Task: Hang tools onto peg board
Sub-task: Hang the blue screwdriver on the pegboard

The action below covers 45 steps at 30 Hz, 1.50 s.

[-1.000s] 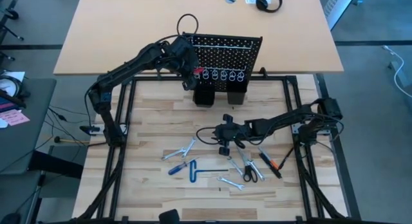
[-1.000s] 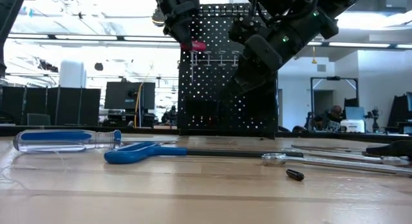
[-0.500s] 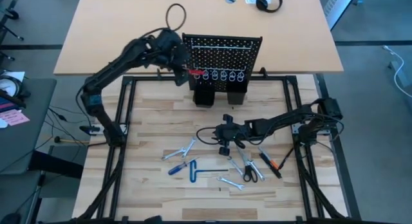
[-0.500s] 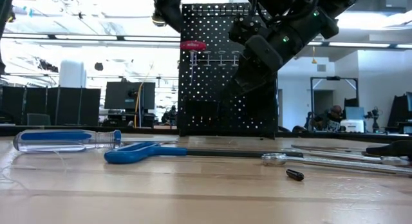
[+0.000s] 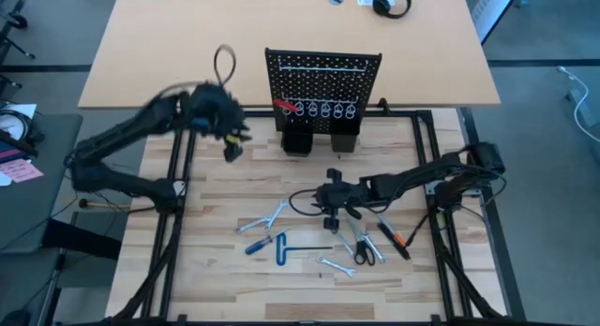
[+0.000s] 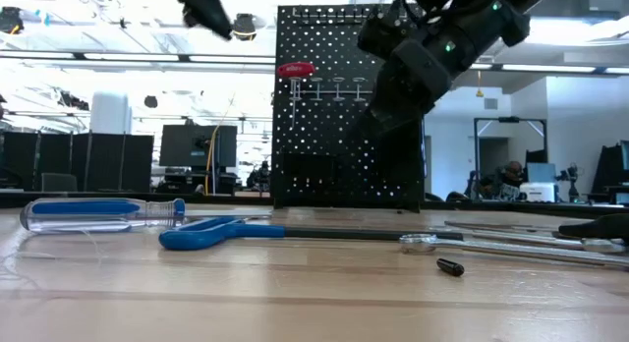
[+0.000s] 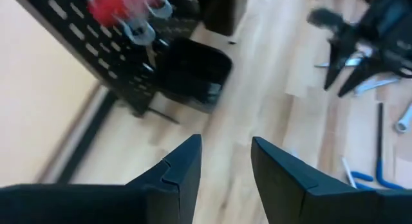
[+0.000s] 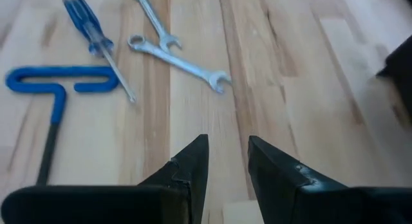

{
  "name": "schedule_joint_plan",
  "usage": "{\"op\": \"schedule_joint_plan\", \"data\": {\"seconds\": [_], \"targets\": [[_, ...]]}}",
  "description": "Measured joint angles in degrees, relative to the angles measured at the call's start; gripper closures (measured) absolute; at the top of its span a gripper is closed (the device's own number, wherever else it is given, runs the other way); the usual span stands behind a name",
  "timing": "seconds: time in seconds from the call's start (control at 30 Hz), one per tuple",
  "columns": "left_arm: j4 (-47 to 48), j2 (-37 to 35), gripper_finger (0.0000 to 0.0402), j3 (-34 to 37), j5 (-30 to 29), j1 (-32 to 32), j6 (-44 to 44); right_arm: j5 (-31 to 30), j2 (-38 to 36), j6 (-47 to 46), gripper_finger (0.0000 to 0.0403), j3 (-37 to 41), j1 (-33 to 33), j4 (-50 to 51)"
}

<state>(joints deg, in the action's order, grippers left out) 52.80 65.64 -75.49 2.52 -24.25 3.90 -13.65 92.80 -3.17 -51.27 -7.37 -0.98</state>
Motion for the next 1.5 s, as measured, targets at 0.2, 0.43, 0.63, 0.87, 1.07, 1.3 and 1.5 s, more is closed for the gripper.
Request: {"op": "schedule_joint_plan", "data": {"seconds": [0.2, 0.43, 0.63, 0.87, 1.07, 1.3, 1.5], "targets": [[-17.7, -12.5, 0.0277, 25.9, -1.0, 11.2, -7.8, 3.7, -1.9, 3.3, 0.0285, -0.1, -2.2, -1.1], [-41.6, -16.4, 0.0277, 45.0, -9.5, 29.3, -13.9, 17.0, 2.4, 0.3, 0.0285, -0.1, -3.9, -7.3], [-54.9, -10.9, 0.0277, 48.4, -19.3, 40.7, -14.2, 19.9, 10.4, 0.7, 0.0285, -5.4, -7.6, -8.8], [-64.6, 0.0, 0.0277, 48.3, -24.4, 45.7, -14.0, 19.4, 17.9, 5.7, 0.0285, -17.7, -8.3, -0.7], [-67.2, 7.5, 0.0277, 48.3, -27.2, 50.1, -20.3, 16.1, 23.4, 6.2, 0.0285, -25.5, -5.4, 3.0], [-67.1, 9.0, 0.0277, 48.3, -36.3, 58.9, -27.4, 16.1, 31.5, 8.7, 0.0285, -33.6, -2.8, 14.1], [-67.3, 8.9, 0.0277, 48.3, -40.8, 63.1, -30.4, 17.3, 32.9, 8.8, 0.0319, -33.8, -1.0, 13.7]]}}
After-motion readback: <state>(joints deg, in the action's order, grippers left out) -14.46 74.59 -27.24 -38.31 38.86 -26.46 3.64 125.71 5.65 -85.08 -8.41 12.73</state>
